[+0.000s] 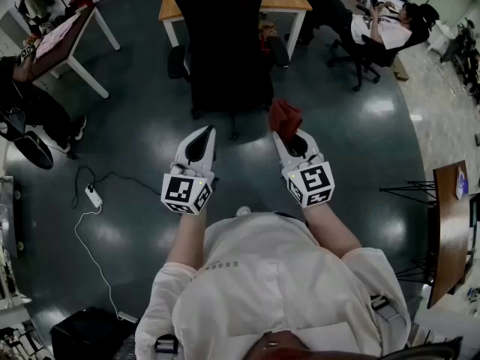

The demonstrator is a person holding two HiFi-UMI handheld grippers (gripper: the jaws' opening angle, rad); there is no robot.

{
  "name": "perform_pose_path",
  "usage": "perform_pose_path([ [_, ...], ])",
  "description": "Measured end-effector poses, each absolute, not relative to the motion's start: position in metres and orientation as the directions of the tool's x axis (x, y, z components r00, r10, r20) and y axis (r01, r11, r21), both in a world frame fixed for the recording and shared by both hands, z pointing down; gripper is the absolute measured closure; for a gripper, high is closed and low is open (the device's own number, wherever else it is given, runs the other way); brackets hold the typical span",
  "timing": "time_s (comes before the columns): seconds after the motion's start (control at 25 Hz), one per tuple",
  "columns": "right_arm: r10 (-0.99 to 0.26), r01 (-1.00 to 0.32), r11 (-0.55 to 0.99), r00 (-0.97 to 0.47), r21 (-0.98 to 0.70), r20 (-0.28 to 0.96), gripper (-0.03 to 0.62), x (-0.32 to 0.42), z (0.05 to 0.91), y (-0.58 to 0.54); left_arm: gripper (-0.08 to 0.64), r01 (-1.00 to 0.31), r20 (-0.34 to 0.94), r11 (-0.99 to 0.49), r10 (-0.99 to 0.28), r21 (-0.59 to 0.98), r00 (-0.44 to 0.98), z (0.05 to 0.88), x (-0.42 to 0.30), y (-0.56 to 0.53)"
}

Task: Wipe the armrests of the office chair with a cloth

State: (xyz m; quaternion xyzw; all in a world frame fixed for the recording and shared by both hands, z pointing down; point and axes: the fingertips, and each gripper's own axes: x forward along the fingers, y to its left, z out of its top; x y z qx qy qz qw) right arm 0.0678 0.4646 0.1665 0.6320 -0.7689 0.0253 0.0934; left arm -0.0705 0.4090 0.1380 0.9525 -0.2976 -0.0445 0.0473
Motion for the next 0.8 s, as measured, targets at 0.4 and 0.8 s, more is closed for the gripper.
perform_pose_path([
  [0.4,-0.967,-0.979,0.19,-0.174,0.07,0.187,0.546,0.073,0.173,0.461,0.546,-0.558,-0.052,-0.82,-0.567,0.124,0.822,0.145,-0.067,0.404],
  [0.8,-0.972,-0.983,0.175,-0.165,0.047,0.169,0.545,0.079,0.17,0.454,0.545,-0.557,-0.043,-0.817,-0.568,0.146,0.822,0.15,-0.063,0.394],
])
